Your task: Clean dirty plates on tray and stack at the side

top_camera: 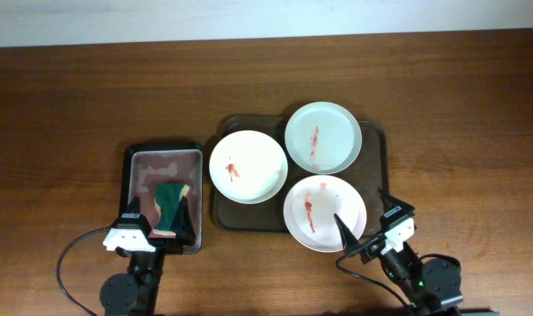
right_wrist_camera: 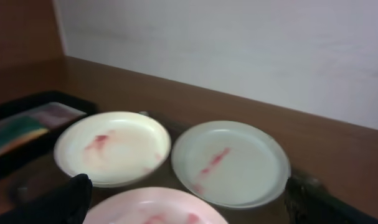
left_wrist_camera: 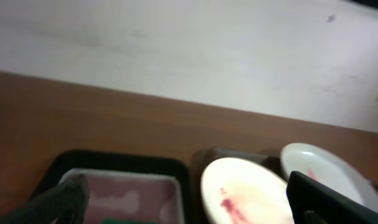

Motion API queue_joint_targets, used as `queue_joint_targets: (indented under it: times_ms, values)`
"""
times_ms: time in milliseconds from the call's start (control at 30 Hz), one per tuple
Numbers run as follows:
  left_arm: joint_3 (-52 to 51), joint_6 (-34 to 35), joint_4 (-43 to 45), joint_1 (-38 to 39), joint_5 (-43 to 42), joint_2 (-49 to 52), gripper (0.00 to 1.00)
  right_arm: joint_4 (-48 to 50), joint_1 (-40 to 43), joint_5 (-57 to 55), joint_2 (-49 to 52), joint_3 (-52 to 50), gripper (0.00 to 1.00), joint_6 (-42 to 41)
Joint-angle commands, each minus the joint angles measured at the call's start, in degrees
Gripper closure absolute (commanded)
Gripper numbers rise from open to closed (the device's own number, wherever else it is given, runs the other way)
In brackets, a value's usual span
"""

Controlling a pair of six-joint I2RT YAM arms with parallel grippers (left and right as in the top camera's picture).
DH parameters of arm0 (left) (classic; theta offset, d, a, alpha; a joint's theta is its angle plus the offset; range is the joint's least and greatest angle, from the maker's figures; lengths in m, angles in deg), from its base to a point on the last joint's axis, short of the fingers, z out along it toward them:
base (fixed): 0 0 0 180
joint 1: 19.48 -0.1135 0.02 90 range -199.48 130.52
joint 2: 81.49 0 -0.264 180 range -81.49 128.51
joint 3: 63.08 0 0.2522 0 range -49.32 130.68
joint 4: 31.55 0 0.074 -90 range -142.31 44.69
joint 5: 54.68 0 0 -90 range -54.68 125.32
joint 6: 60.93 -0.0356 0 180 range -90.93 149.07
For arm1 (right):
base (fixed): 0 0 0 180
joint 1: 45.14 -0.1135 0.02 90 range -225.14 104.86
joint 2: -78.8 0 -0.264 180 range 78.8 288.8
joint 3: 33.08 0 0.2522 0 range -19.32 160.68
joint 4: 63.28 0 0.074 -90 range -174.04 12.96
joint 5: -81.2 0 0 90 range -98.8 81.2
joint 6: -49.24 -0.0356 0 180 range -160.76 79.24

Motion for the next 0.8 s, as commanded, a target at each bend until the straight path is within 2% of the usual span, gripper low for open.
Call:
queue_joint_targets:
  times_ms: [0,100,200,233,367,433,600,633,667,700,767]
  values:
    - [9.99,-0.48,0.11,-0.35,-3.98,2.36,0.01,-2.38,-0.31,3.76,0.48,9.94,0.01,-2.21]
    - [23.15,-0.50,-6.32,-0.35,-5.03,10.10,0.01,-9.97,-0.31,3.67,5.70,21.24,0.01,-2.21]
    - [38.32,-0.52,-18.62,-0.35,-5.11,20.59,0.01,-23.45,-0.33,3.67,15.78,34.62,0.01,-2.21]
    - [47.56,-0.55,-27.47,-0.35,-5.99,27.43,0.01,-30.73,-0.33,3.67,22.14,41.86,0.01,-2.21]
    - [69.31,-3.56,-52.76,-0.35,-8.00,47.39,0.01,-54.93,-0.31,3.43,43.78,64.28,0.01,-2.21]
    - [74.69,-3.54,-61.02,-0.31,-8.02,55.12,0.01,-62.36,-0.31,3.48,52.52,71.58,0.01,-2.21]
    - [76.22,-3.72,-69.18,-0.28,-12.33,67.89,0.00,-63.23,-0.31,14.73,67.89,77.53,0.01,-7.85]
    - [76.22,-5.40,-70.18,-0.28,-13.51,69.29,0.04,-62.34,-0.31,16.65,69.99,77.53,0.01,-7.85]
    - [76.22,-7.74,-71.04,-0.31,-14.56,70.42,0.16,-61.48,-0.33,18.99,72.35,77.53,0.01,-7.87]
    - [76.22,-9.33,-72.15,-0.31,-14.82,71.28,0.21,-61.00,-0.35,21.05,74.53,77.53,0.01,-8.57]
    - [76.22,-10.14,-73.57,-0.31,-13.94,71.49,0.22,-60.65,-1.42,24.22,80.02,77.53,0.02,-10.10]
